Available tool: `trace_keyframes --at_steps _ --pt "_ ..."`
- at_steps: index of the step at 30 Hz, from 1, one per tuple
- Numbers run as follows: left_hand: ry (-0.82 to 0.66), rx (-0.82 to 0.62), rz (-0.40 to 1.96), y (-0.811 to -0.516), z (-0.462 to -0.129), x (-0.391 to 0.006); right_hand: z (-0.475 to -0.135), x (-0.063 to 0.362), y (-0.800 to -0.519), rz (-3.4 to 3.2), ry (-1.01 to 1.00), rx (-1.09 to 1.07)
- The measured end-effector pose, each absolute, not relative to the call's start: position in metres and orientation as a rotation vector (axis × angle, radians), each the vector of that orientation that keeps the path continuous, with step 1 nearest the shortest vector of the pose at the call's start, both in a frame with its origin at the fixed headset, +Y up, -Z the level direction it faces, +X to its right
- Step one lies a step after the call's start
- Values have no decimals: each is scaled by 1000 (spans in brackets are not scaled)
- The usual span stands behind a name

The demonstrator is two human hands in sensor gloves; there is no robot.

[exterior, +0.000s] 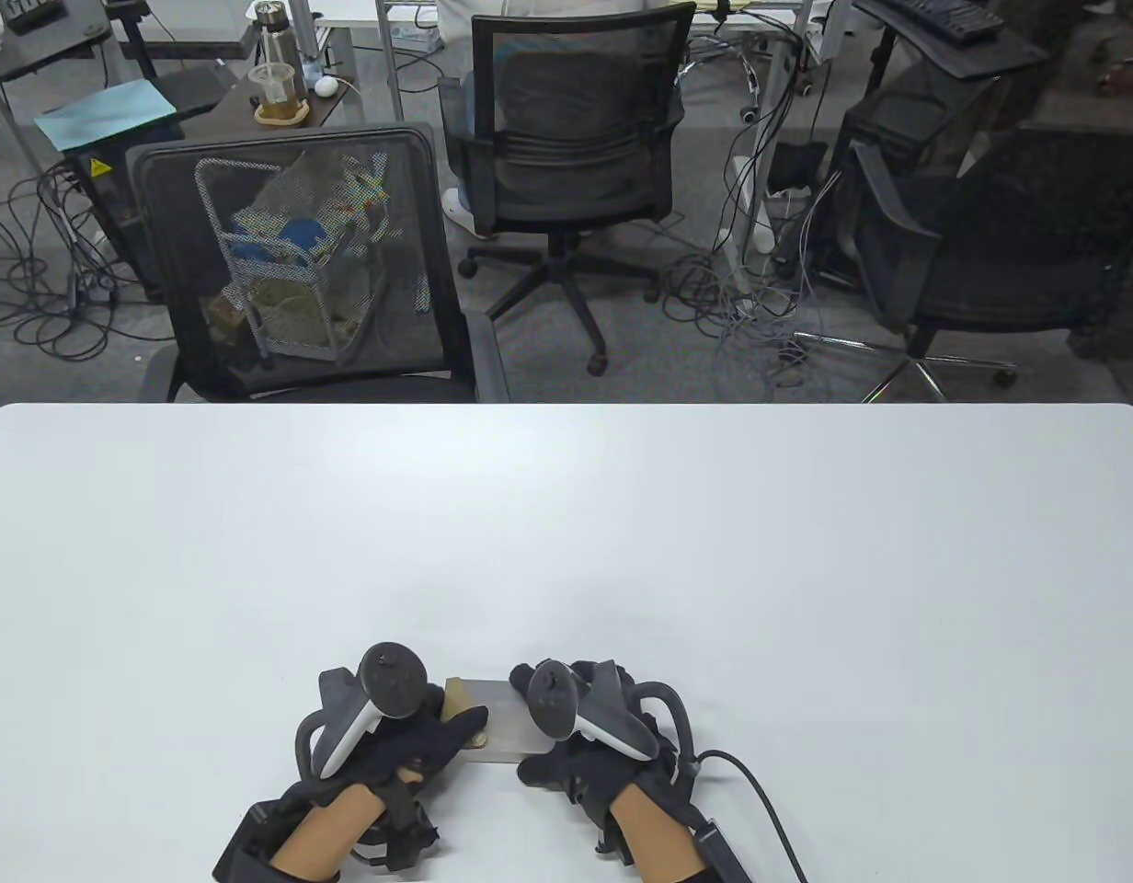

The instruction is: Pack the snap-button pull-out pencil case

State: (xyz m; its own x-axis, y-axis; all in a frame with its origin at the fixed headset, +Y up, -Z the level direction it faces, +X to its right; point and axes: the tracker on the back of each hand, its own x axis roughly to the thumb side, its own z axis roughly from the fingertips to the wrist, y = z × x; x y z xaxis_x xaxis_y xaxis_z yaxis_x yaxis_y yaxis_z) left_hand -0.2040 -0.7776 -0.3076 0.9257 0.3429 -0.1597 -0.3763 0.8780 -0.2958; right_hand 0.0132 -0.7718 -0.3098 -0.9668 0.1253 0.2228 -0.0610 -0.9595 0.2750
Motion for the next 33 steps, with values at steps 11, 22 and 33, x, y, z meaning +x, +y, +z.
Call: trace_keyframes --at_steps 11,22,33 --pt "123 -288 284 -777 -303 -195 -308 13 -772 3006 396 370" --pt "127 -247 281 -779 -298 -194 -307 13 -773 3002 381 382" --pt "127 -165 332 -754 -299 -221 -307 15 -774 2989 378 391"
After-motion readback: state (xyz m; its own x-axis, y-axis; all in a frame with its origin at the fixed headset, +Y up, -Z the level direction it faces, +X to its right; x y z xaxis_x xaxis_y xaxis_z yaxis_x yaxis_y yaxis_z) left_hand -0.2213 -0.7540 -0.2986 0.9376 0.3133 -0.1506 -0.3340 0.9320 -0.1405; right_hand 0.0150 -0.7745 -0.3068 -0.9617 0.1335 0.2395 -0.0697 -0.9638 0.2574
